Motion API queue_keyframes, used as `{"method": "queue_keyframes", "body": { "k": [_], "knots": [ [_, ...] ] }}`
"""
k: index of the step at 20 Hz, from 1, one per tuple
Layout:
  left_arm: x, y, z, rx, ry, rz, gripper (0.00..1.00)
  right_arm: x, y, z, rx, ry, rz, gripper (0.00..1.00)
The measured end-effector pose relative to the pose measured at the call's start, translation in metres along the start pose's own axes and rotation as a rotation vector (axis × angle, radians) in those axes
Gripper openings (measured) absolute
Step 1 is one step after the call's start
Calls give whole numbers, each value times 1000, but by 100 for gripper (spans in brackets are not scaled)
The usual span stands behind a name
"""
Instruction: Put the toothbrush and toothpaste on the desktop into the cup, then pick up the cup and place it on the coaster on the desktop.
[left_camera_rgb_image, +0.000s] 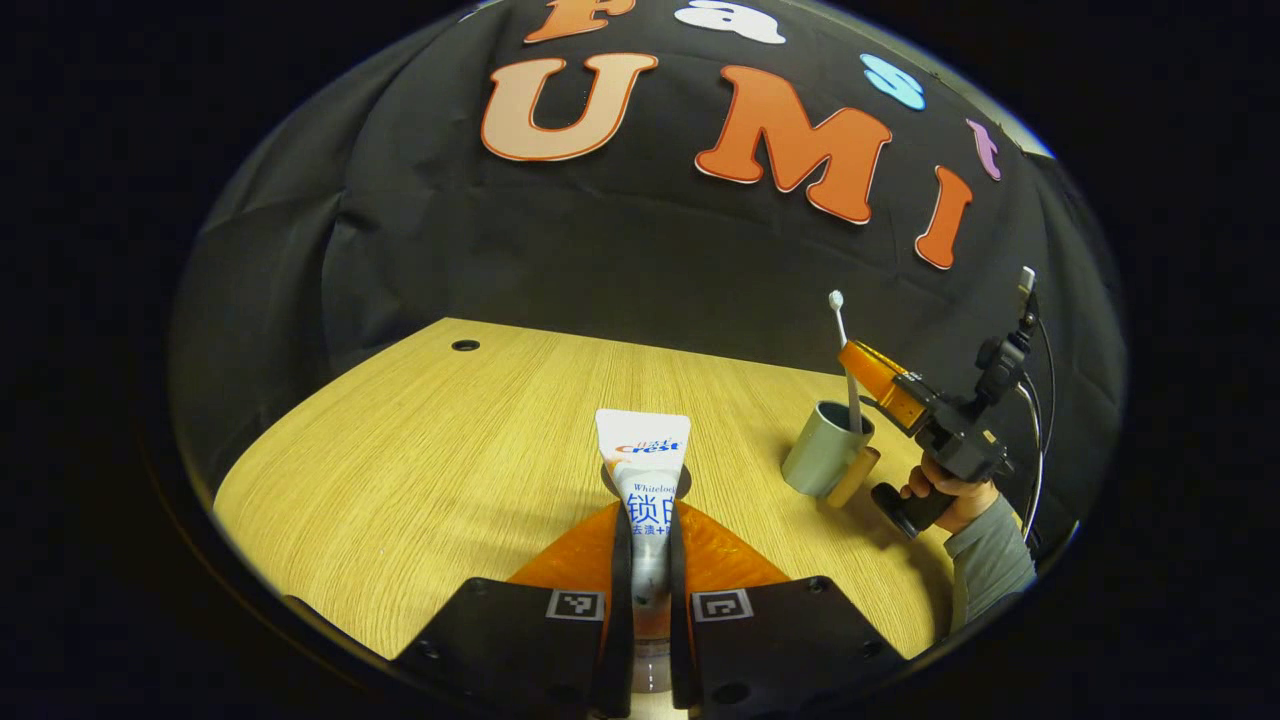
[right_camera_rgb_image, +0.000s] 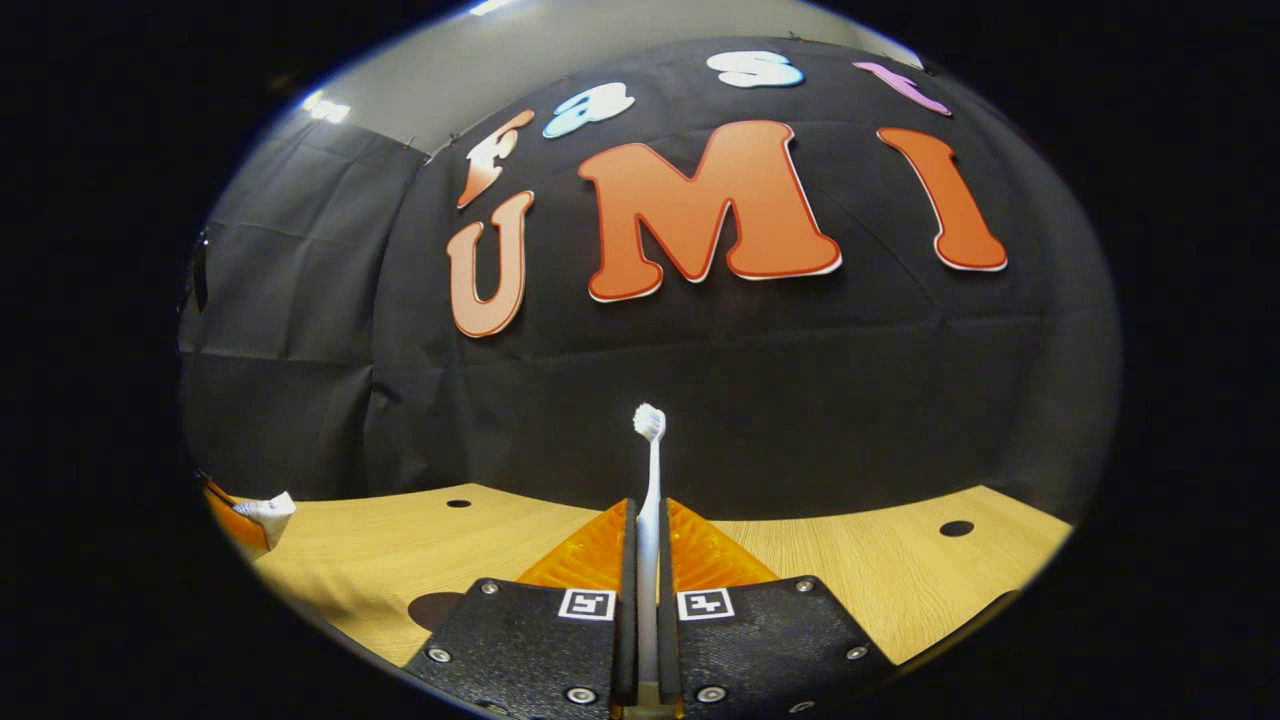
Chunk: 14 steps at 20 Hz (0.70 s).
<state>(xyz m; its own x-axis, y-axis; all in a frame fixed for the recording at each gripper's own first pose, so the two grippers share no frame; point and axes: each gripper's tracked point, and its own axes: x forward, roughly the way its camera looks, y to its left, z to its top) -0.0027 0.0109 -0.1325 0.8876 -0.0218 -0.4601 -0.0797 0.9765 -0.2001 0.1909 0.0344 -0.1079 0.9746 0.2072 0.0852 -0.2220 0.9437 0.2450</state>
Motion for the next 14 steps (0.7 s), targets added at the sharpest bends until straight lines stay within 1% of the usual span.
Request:
{"method": "queue_keyframes", "body": {
  "k": [1, 2, 9, 11, 14],
  "knots": [
    [2, -3, 1, 7, 0, -4, 24, -2, -1, 1, 12, -3, -6, 9],
    [4, -8, 4, 8, 0, -11, 18, -4, -2, 1, 14, -3, -11, 8],
    [24, -31, 11, 19, 4, -54, 18, -21, -6, 0, 5, 9, -36, 11],
    [33, -40, 15, 26, 0, -65, 18, -31, -5, -8, 11, 36, -29, 11],
    [47, -56, 23, 42, 5, -91, 18, -45, -8, -17, -13, 65, -36, 11]
  ]
}}
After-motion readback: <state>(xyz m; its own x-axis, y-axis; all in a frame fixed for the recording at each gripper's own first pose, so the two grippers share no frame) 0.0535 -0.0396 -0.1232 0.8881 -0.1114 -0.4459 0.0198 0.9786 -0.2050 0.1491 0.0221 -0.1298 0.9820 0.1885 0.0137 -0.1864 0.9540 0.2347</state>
